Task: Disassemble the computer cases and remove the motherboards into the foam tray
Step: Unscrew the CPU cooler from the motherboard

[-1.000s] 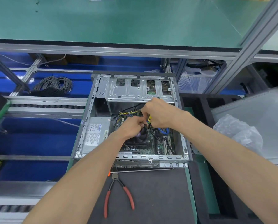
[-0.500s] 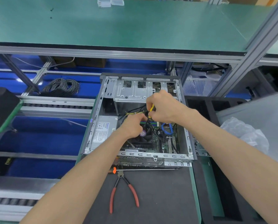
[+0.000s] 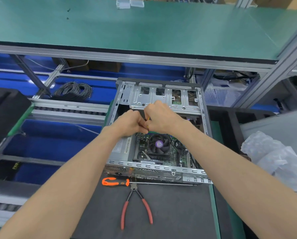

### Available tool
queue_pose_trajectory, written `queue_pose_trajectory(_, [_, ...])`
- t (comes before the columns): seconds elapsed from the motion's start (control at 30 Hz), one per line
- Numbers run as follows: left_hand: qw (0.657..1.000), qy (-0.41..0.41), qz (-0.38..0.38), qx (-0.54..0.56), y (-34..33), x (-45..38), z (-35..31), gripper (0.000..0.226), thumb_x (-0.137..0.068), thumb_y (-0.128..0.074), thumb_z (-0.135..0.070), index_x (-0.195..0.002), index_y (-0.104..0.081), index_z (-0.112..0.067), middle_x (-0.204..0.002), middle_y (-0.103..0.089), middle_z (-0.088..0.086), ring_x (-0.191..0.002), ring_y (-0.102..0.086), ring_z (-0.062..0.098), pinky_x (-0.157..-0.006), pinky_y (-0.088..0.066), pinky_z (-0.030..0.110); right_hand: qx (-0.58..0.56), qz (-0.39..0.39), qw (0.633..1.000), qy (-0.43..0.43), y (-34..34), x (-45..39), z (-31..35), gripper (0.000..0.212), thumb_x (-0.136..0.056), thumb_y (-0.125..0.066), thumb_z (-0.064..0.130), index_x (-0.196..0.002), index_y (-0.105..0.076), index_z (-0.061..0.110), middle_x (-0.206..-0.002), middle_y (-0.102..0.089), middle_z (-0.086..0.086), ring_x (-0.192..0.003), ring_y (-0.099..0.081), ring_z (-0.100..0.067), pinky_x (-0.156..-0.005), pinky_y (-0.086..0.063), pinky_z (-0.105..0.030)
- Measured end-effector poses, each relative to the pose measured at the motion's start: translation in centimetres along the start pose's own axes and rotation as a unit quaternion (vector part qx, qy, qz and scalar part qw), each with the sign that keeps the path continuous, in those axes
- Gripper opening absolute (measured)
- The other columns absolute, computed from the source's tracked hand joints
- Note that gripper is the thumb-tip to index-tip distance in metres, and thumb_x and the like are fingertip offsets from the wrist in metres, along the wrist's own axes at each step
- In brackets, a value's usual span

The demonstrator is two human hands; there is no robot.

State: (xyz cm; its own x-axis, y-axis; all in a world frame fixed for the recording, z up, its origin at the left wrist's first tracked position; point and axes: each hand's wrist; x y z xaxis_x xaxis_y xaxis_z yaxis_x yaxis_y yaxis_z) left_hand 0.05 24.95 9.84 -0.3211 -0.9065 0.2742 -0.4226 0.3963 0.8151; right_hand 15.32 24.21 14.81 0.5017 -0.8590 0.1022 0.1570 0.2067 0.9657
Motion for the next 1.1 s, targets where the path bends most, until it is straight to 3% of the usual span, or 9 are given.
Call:
queue_pose_trajectory(0.1, [0.999, 0.021, -0.024, -0.012, -0.3, 0.0, 0.1, 0.042, -0.073, -0.086, -0.034, -0.05, -0.061, -0.059, -0.058, -0.062, -0.029, -0.071, -0.059, 0.002, -0.062, -0.039, 0.026, 0.018, 0.003, 1.0, 0.008, -0.4, -0.4, -0.1, 0.016, -0.085, -0.062, 0.013, -0.099, -0.061, 0.007, -0.075, -0.029, -0.001, -0.074, -0.046, -0.032, -0.062, -0.041, -0.035])
queue_pose_trajectory(0.27, [0.997, 0.055, -0.032, -0.045, -0.7, 0.2, -0.3, 0.02, -0.071, -0.084, -0.048, -0.061, -0.067, -0.052, -0.079, -0.069, -0.02, -0.081, -0.062, 0.014, -0.073, -0.042, 0.032, 0.024, 0.008, 1.0, 0.006, -0.8, -0.5, -0.1, 0.005, -0.086, -0.061, 0.013, -0.086, -0.058, 0.009, -0.069, -0.03, -0.001, -0.064, -0.041, -0.028, -0.056, -0.036, -0.031])
queue_pose_trajectory(0.37, [0.995, 0.059, -0.033, -0.07, -0.8, 0.1, -0.2, 0.022, -0.072, -0.082, -0.05, -0.059, -0.064, -0.053, -0.081, -0.069, -0.014, -0.082, -0.062, 0.017, -0.073, -0.042, 0.033, 0.029, 0.0, 1.0, 0.007, -1.2, -0.5, -0.2, 0.031, -0.088, -0.061, 0.016, -0.064, -0.041, 0.013, -0.064, -0.033, -0.004, -0.059, -0.04, -0.027, -0.046, -0.026, -0.029])
queue_pose_trajectory(0.47, [0.994, 0.06, -0.038, -0.079, -0.9, 0.0, -0.2, 0.009, -0.073, -0.081, -0.05, -0.071, -0.072, -0.049, -0.08, -0.069, -0.012, -0.082, -0.062, 0.019, -0.072, -0.042, 0.033, 0.012, 0.007, 1.0, -0.003, -1.4, -0.5, -0.3, 0.021, -0.087, -0.06, 0.015, -0.072, -0.046, 0.013, -0.066, -0.033, -0.003, -0.066, -0.041, -0.028, -0.054, -0.032, -0.031])
queue_pose_trajectory(0.63, [0.993, 0.066, -0.041, -0.093, -1.1, 0.0, 0.0, 0.035, -0.071, -0.083, -0.051, -0.051, -0.056, -0.041, -0.065, -0.058, -0.015, -0.074, -0.06, 0.02, -0.069, -0.041, 0.033, -0.004, 0.004, 1.0, -0.006, -1.4, -0.6, 0.1, 0.039, -0.089, -0.059, 0.016, -0.058, -0.036, 0.016, -0.06, -0.035, 0.0, -0.051, -0.037, -0.018, -0.05, -0.034, -0.03])
queue_pose_trajectory(0.77, [0.993, 0.064, -0.048, -0.087, -0.9, 0.1, 0.0, 0.03, -0.069, -0.084, -0.05, -0.064, -0.061, -0.031, -0.075, -0.066, -0.008, -0.077, -0.062, 0.02, -0.066, -0.042, 0.032, 0.021, 0.019, 1.0, 0.005, -1.3, -1.0, 1.1, 0.041, -0.09, -0.059, 0.014, -0.058, -0.034, 0.018, -0.062, -0.033, -0.002, -0.064, -0.045, -0.03, -0.058, -0.037, -0.034])
queue_pose_trajectory(0.87, [0.997, 0.05, -0.034, -0.044, -0.3, 0.2, 0.4, 0.027, -0.066, -0.087, -0.036, -0.065, -0.064, -0.022, -0.063, -0.065, -0.009, -0.067, -0.06, 0.019, -0.058, -0.042, 0.029, 0.038, 0.044, 0.998, 0.035, -1.1, -1.2, 1.4, 0.036, -0.084, -0.062, 0.011, -0.059, -0.038, 0.019, -0.064, -0.037, -0.004, -0.067, -0.046, -0.029, -0.055, -0.034, -0.03])
queue_pose_trajectory(1.03, [0.995, -0.013, -0.005, 0.101, 0.5, 1.1, 0.3, 0.031, -0.068, -0.089, -0.019, -0.052, -0.068, -0.035, -0.053, -0.064, -0.016, -0.046, -0.052, -0.004, -0.05, -0.044, 0.016, 0.042, 0.063, 0.992, 0.1, -0.6, -1.0, 0.1, 0.005, -0.082, -0.062, 0.018, -0.079, -0.059, 0.015, -0.075, -0.061, -0.005, -0.074, -0.054, -0.028, -0.061, -0.042, -0.032])
queue_pose_trajectory(1.1, [0.995, -0.007, -0.008, 0.101, 0.5, 1.0, 0.3, 0.031, -0.067, -0.089, -0.022, -0.051, -0.066, -0.035, -0.054, -0.064, -0.016, -0.047, -0.049, -0.002, -0.055, -0.045, 0.027, 0.035, 0.049, 0.992, 0.112, -0.8, -0.7, 0.0, 0.019, -0.083, -0.06, 0.026, -0.085, -0.062, 0.008, -0.076, -0.065, -0.01, -0.073, -0.058, -0.032, -0.06, -0.043, -0.034])
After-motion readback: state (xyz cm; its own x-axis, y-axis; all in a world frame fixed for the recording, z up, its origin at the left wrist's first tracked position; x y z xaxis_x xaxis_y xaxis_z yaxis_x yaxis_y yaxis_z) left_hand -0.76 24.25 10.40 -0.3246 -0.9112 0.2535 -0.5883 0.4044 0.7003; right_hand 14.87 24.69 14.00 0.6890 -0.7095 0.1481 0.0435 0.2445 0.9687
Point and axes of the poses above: each hand's wrist, its own x-axis away from the middle knuckle, its own y-axis out of the back of the hand, z = x × y
